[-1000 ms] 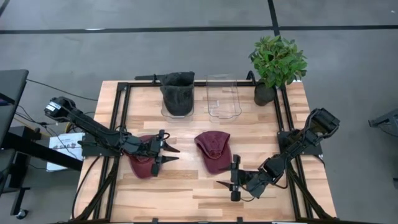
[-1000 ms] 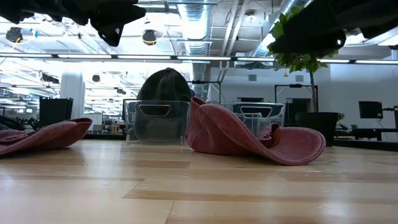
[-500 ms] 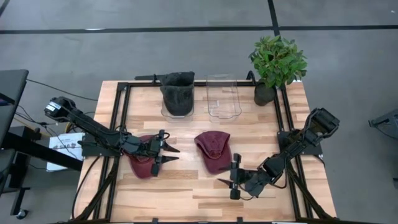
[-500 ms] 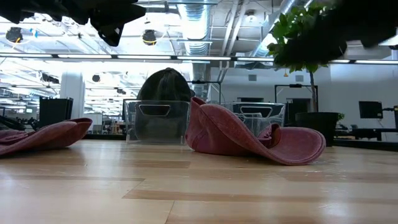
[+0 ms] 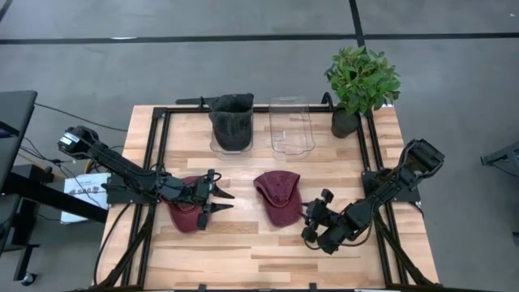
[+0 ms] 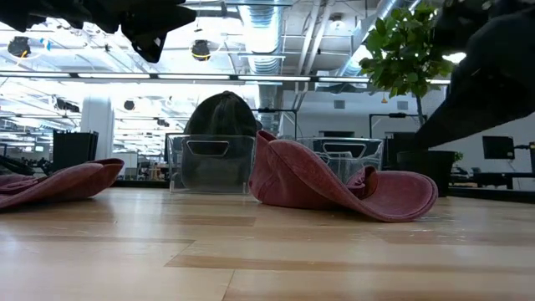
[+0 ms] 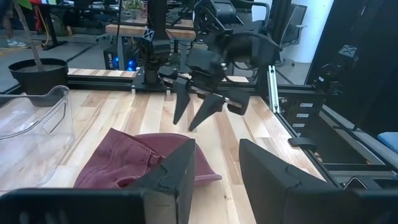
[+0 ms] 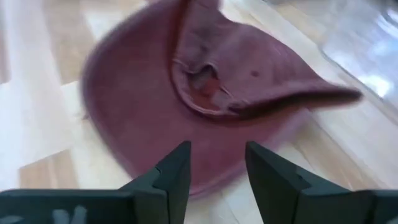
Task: Pick & Place hat
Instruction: Put the right red cap into the right transparent bin
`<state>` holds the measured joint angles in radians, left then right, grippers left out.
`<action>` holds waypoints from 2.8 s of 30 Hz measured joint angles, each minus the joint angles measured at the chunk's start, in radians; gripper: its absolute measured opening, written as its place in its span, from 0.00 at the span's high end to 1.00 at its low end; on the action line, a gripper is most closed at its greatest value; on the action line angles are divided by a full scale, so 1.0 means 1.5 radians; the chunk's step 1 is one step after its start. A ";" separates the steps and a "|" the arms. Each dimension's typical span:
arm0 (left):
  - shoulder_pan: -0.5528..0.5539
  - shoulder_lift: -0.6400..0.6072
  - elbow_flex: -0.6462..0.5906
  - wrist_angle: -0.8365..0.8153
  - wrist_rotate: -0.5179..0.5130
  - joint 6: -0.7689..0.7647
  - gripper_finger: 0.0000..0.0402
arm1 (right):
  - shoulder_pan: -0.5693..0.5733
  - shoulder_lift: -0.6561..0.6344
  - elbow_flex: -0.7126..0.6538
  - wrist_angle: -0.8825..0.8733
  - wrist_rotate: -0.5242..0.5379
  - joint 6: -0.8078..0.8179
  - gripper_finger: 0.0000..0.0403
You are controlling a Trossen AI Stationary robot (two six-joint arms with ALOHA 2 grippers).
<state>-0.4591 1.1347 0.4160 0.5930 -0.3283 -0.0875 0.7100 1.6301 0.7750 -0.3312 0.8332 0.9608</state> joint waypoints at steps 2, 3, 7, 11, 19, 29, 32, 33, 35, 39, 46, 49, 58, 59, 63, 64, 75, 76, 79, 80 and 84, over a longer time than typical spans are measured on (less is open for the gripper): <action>0.000 0.000 0.000 0.000 0.000 0.000 0.70 | -0.002 0.000 0.000 -0.028 -0.003 0.055 0.62; 0.000 0.000 0.000 0.000 0.000 0.000 0.70 | -0.005 0.000 0.000 -0.037 -0.011 0.081 0.61; 0.000 0.000 0.000 0.000 0.000 -0.009 0.70 | -0.025 0.000 -0.019 -0.030 -0.048 0.140 0.56; 0.000 0.000 0.000 0.000 0.000 -0.017 0.70 | -0.043 0.000 -0.060 0.050 -0.062 0.144 0.49; 0.000 0.000 0.000 0.000 0.000 -0.017 0.70 | -0.082 0.000 -0.160 0.297 -0.098 0.072 0.45; 0.000 0.000 0.000 0.004 0.000 -0.017 0.70 | -0.104 0.000 -0.211 0.503 -0.125 -0.034 0.90; 0.000 0.000 0.000 0.004 0.000 -0.017 0.70 | -0.104 -0.001 -0.208 0.516 -0.117 -0.039 0.96; 0.000 0.000 0.000 0.005 0.000 -0.017 0.70 | -0.101 -0.001 -0.209 0.521 -0.117 -0.049 0.97; 0.000 0.000 0.000 0.005 0.000 -0.017 0.70 | -0.089 -0.001 -0.208 0.536 -0.102 -0.088 0.98; 0.000 0.000 0.000 0.005 0.000 -0.017 0.70 | -0.065 -0.004 -0.192 0.536 -0.068 -0.167 0.99; 0.006 0.068 0.009 0.046 0.040 0.037 0.70 | -0.055 -0.013 -0.161 0.534 -0.022 -0.287 0.99; 0.011 0.126 0.042 0.050 0.076 0.103 0.70 | -0.056 -0.026 -0.146 0.536 -0.034 -0.324 0.99; -0.009 0.191 0.094 0.049 0.059 0.274 0.70 | 0.044 -0.122 -0.139 0.530 -0.047 -0.401 1.00; -0.014 0.190 0.094 0.051 0.041 0.291 0.70 | 0.059 -0.133 -0.139 0.530 -0.044 -0.404 1.00; -0.038 0.192 0.093 0.050 -0.037 0.397 0.70 | 0.114 -0.168 -0.138 0.533 0.005 -0.409 1.00; -0.044 0.192 0.093 0.049 -0.049 0.432 0.70 | 0.124 -0.176 -0.138 0.533 0.017 -0.408 1.00; -0.042 0.193 0.092 0.110 -0.101 0.828 0.70 | 0.087 -0.225 -0.138 0.491 -0.094 -0.247 1.00; -0.041 0.192 0.092 0.118 -0.106 0.861 0.70 | 0.077 -0.224 -0.138 0.484 -0.108 -0.229 1.00; -0.042 0.192 0.092 0.122 -0.101 0.946 0.70 | 0.045 -0.222 -0.138 0.483 -0.161 -0.199 1.00; -0.042 0.192 0.092 0.126 -0.095 0.967 0.70 | 0.035 -0.222 -0.138 0.487 -0.175 -0.195 1.00; -0.042 0.192 0.092 0.125 -0.087 1.024 0.70 | 0.003 -0.226 -0.138 0.492 -0.224 -0.175 1.00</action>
<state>-0.5224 1.4231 0.5545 0.7809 -0.4586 1.4482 0.7142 1.2911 0.5674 0.4064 0.4967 0.6981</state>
